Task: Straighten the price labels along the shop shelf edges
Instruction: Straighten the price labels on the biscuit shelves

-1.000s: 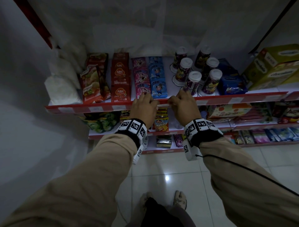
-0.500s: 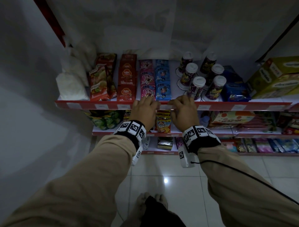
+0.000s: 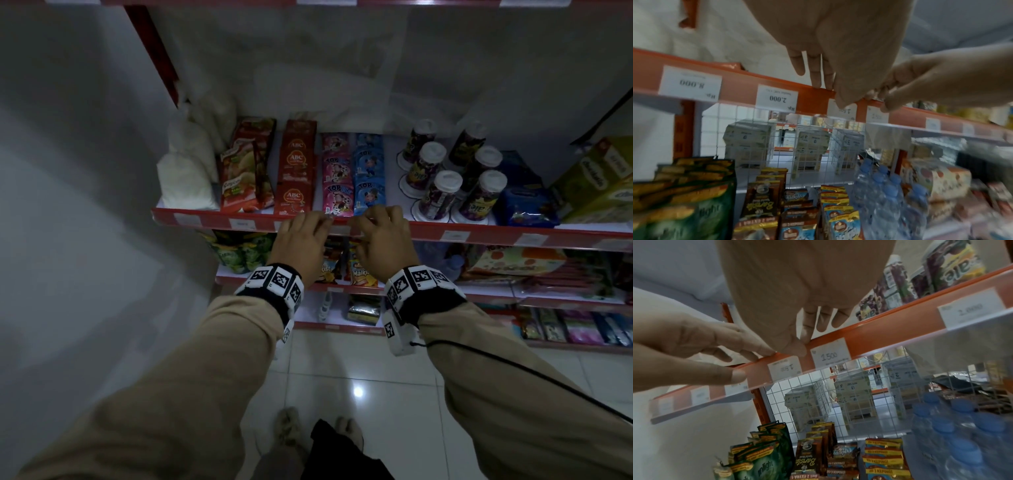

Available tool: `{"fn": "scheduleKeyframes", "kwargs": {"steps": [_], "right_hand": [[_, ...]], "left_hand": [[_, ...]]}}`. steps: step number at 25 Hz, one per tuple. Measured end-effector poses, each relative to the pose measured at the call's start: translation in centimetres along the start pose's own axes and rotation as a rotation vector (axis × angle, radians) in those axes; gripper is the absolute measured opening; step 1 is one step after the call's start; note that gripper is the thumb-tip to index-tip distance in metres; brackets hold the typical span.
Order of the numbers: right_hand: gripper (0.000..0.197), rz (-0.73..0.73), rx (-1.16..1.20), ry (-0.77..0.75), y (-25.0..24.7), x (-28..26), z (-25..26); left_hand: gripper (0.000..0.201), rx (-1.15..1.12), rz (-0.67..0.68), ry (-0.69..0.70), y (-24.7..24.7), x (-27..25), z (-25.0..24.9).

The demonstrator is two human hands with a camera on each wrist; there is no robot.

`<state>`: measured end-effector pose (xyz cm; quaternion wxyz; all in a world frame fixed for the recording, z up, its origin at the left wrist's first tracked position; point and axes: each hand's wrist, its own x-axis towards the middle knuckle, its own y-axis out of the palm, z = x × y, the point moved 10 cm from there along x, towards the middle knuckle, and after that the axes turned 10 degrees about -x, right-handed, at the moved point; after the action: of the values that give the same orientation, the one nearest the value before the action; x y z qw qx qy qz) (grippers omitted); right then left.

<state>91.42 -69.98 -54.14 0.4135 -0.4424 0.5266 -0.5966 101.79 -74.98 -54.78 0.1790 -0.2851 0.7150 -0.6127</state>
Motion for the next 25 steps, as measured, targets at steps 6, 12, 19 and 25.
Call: {"fn": "scheduleKeyframes", "kwargs": {"steps": [6,12,19,25], "right_hand": [[0.03,-0.134,0.075,-0.087,-1.1,0.6,2.4],[0.032,-0.278,0.137,-0.012,-0.9,-0.3,3.5],[0.037,-0.221,0.061,0.029,0.0,0.1,3.7],[0.026,-0.036,0.003,0.105,1.2,1.6,2.9]], "left_hand": [[0.057,0.008,0.03,0.082,0.3,0.1,0.6],[0.071,-0.014,0.077,0.09,1.2,0.2,1.3],[0.062,0.037,0.067,0.146,1.2,0.6,1.0],[0.059,-0.046,0.057,0.125,1.1,0.8,1.5]]}}
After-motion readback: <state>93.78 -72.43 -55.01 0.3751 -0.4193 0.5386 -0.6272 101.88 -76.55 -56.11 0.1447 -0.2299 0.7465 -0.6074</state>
